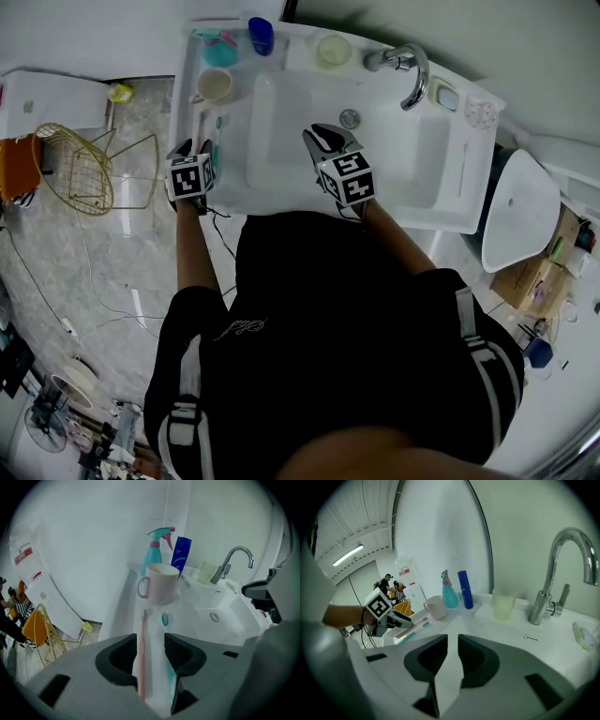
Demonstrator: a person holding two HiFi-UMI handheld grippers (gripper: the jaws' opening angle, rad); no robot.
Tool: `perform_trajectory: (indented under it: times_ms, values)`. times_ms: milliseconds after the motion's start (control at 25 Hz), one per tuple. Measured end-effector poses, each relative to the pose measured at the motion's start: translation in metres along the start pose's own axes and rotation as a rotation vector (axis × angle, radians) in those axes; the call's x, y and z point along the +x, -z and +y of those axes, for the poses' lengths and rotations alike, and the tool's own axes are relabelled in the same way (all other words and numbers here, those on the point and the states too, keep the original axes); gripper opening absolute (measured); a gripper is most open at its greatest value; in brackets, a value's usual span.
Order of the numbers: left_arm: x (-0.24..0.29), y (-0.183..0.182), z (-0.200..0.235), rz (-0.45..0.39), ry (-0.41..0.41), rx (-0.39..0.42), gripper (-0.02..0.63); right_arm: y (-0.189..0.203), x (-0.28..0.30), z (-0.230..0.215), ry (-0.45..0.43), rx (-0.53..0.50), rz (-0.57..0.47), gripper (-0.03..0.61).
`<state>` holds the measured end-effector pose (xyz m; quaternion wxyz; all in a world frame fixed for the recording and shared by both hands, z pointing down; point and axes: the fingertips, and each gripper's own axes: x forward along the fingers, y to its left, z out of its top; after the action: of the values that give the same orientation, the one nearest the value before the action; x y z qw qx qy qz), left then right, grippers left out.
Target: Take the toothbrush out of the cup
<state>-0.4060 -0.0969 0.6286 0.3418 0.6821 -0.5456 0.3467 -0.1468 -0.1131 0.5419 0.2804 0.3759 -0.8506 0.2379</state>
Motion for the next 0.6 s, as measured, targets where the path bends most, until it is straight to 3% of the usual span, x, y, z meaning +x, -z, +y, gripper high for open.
perform_trajectory:
  times_ms: [280,600]
  values:
    - [-0.013,-0.020,-0.053,-0.058,0.078,0.039,0.192,0.009,-0.008,-0.010,0.025,0.025,-0.005,0.075]
    - [0.004,-0.035,-0.143,-0.055,0.254,0.099,0.184,0.036,-0.041,-0.044,0.123,0.110,-0.016,0.075]
